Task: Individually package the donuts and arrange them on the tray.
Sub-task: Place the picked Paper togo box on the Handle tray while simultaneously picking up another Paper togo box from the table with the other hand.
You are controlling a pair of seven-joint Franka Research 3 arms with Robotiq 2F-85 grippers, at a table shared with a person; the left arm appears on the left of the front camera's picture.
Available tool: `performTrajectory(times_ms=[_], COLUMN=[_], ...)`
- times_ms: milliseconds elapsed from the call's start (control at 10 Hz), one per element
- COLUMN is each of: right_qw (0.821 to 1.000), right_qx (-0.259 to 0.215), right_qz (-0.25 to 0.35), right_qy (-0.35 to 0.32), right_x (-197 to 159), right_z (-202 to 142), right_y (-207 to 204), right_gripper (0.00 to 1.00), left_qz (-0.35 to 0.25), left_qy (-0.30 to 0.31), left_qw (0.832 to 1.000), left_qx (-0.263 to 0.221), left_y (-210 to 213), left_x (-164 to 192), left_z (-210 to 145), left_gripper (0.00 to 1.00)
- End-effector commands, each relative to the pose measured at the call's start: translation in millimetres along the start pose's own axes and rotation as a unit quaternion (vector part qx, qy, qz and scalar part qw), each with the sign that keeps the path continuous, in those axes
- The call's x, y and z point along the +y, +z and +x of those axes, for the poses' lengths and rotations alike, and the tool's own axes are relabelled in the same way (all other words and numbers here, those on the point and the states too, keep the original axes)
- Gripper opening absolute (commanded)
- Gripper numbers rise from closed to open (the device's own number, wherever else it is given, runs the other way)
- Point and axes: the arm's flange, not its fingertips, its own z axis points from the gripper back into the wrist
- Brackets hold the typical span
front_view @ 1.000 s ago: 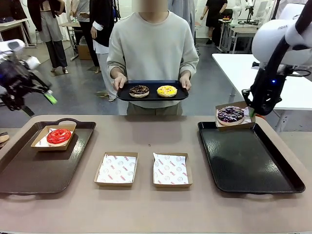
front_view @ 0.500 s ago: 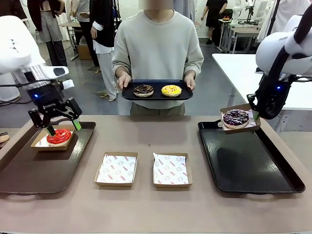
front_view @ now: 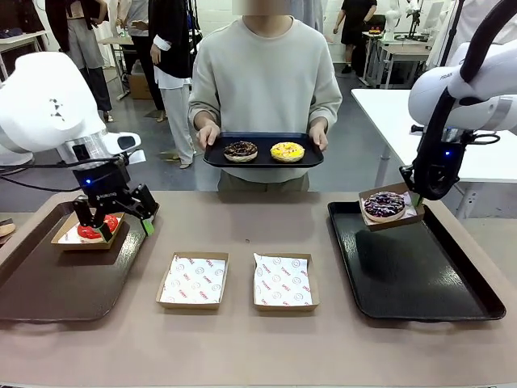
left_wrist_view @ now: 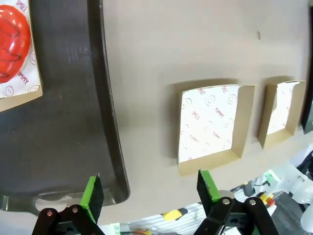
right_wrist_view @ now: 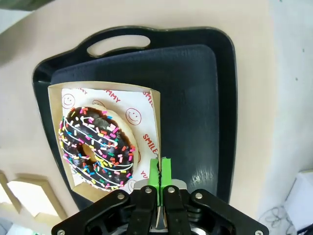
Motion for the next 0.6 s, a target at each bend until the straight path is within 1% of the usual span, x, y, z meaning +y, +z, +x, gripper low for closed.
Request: performTrajectory(times_ms=[0, 100, 200, 500], right_qw=[1.000, 0.999, 1.000, 1.000], right_qx=[0.018, 0.021, 0.009, 0.009], right_qz=[-0.021, -0.026, -0.005, -0.005], right_qy=[0.003, 0.002, 0.003, 0.003], right_x=[4.6, 6.9, 0.3, 0.3], right_z=[8.8, 10.5, 2.0, 2.0], right_y=[3.6, 2.1, -1.1, -1.1], right_gripper=[0.01, 0.01, 0.01, 0.01], left_qz=[0.035, 0.047, 0.059, 0.083], left_qy=[0.006, 0.004, 0.006, -0.011], left_qw=[0.999, 0.999, 0.998, 0.996], left_qx=[-0.018, -0.022, -0.028, -0.020], left_y=[-16.1, -24.8, -34.8, -65.9], left_x=[-9.2, -13.9, -19.7, -46.0], left_z=[-0.9, -2.0, -3.6, -18.5], left_gripper=[1.00, 1.00, 1.00, 1.00])
